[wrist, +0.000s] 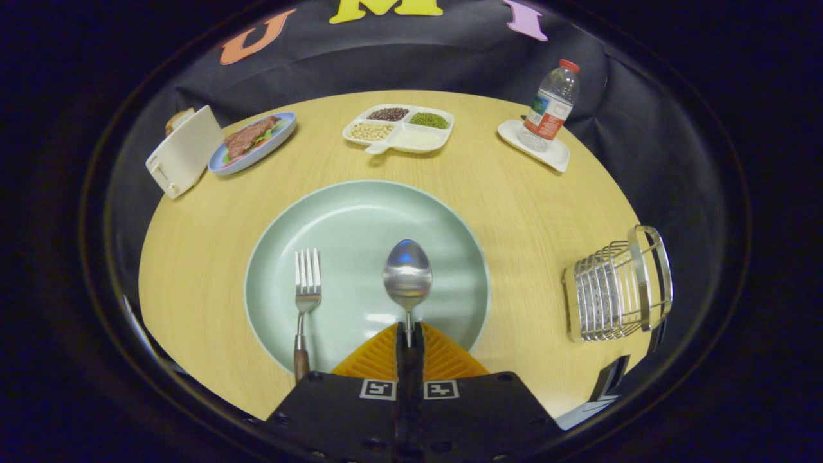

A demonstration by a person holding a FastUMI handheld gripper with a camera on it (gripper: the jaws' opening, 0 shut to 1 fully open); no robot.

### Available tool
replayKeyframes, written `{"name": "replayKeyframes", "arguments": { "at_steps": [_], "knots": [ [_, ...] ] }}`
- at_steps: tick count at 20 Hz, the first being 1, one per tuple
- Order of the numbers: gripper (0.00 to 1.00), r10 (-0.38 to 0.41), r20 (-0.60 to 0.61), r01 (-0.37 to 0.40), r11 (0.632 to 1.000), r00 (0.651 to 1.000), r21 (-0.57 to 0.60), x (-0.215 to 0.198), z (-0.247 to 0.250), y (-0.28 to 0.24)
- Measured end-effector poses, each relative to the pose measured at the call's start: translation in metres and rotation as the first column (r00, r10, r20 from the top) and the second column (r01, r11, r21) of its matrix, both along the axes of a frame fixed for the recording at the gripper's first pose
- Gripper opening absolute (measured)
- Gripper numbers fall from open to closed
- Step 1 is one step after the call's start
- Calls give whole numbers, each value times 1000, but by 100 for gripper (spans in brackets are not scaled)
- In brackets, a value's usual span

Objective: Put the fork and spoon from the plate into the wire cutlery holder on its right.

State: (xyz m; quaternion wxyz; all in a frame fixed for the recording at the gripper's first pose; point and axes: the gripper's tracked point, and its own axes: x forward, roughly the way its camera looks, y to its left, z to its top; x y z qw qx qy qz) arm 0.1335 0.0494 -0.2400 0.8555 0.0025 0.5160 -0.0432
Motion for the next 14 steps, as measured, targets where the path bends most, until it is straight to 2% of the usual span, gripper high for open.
{"name": "replayKeyframes", "arguments": {
  "at_steps": [8, 14],
  "knots": [
    [1, 25, 69, -28, 999, 997, 36, -7, 27, 6],
    [1, 19, 107, -24, 998, 994, 53, -15, 46, -15]
  ]
}}
